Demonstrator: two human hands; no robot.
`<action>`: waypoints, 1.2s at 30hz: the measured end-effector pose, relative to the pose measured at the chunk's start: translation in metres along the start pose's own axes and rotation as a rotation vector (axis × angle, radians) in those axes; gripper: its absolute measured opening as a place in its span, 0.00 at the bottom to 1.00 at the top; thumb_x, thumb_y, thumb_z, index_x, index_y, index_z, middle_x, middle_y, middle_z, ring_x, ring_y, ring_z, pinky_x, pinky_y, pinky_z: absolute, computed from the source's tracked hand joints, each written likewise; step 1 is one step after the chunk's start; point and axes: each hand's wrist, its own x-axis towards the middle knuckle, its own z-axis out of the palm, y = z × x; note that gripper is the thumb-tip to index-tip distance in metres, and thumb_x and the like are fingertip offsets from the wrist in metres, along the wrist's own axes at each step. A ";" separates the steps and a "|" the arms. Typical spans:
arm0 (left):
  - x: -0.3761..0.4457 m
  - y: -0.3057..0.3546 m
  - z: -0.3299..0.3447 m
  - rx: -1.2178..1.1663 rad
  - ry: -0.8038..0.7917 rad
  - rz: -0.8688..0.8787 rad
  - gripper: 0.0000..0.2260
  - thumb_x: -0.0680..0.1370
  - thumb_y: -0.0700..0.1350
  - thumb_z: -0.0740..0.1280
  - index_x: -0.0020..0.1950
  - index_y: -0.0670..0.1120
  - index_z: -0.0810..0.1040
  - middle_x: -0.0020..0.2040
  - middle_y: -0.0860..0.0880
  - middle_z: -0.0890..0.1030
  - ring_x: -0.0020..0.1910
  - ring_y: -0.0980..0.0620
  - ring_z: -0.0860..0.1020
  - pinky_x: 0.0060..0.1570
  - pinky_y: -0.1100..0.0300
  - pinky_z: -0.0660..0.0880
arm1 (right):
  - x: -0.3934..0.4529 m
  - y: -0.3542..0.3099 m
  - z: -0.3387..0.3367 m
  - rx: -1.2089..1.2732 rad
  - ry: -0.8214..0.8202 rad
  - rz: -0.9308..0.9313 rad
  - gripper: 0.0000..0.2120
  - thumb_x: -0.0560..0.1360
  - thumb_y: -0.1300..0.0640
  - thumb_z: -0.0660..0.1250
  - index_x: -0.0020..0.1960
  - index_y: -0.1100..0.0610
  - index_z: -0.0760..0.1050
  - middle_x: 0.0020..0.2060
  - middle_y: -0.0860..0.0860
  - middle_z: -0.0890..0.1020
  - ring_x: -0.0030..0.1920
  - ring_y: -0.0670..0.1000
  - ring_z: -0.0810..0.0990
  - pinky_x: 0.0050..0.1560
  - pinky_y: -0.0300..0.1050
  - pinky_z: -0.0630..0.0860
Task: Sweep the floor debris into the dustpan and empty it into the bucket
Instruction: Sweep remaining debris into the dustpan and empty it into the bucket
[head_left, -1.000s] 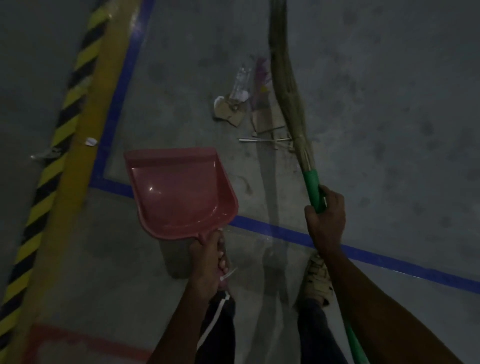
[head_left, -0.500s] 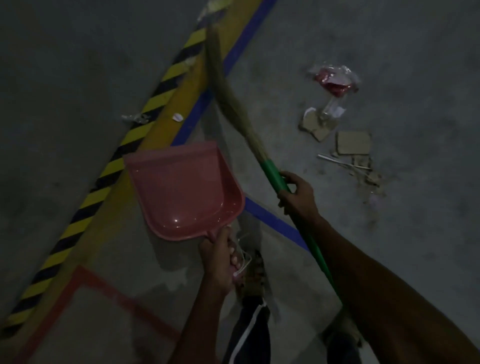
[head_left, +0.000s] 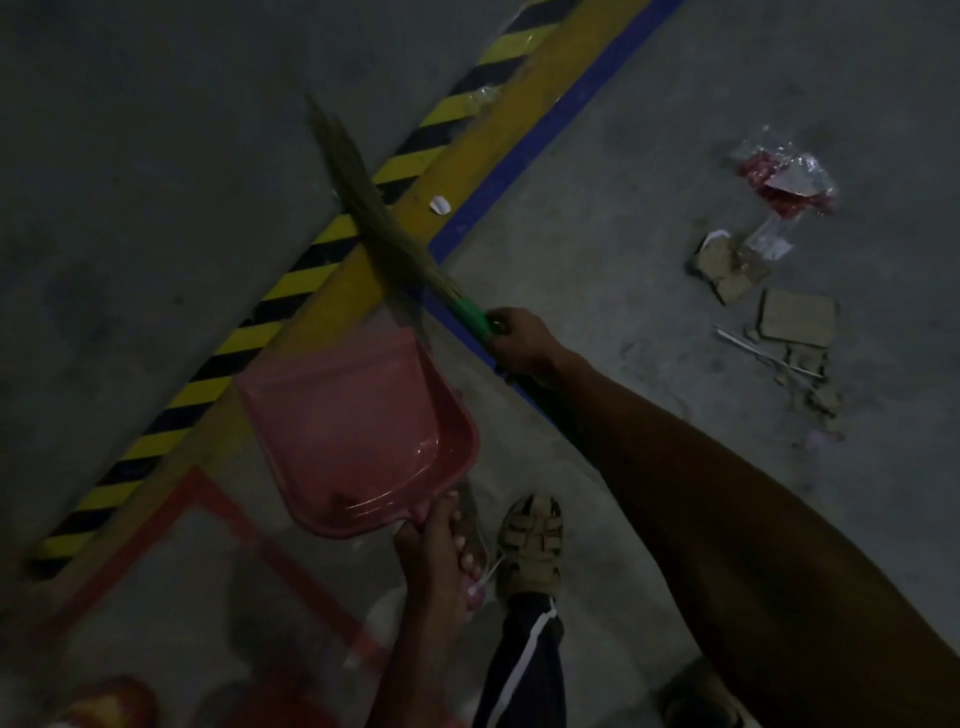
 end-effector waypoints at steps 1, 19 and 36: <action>0.001 0.001 -0.001 0.009 0.009 -0.003 0.13 0.79 0.42 0.67 0.36 0.43 0.70 0.23 0.48 0.65 0.16 0.53 0.63 0.23 0.67 0.61 | 0.000 -0.001 0.000 -0.032 0.003 0.007 0.22 0.78 0.63 0.62 0.72 0.61 0.70 0.53 0.62 0.79 0.36 0.58 0.83 0.27 0.48 0.80; -0.019 -0.014 0.047 0.112 -0.078 -0.002 0.16 0.78 0.43 0.67 0.33 0.45 0.66 0.23 0.48 0.65 0.17 0.52 0.62 0.24 0.67 0.61 | -0.181 0.213 -0.067 -0.300 0.515 -0.017 0.29 0.73 0.52 0.66 0.71 0.65 0.70 0.56 0.61 0.74 0.48 0.54 0.74 0.47 0.45 0.68; -0.028 -0.023 0.045 0.161 -0.093 -0.002 0.16 0.79 0.41 0.66 0.32 0.44 0.67 0.21 0.50 0.64 0.15 0.54 0.61 0.21 0.69 0.59 | -0.076 0.124 -0.038 -0.331 0.454 0.068 0.20 0.77 0.64 0.61 0.69 0.59 0.68 0.69 0.57 0.64 0.42 0.56 0.74 0.41 0.51 0.76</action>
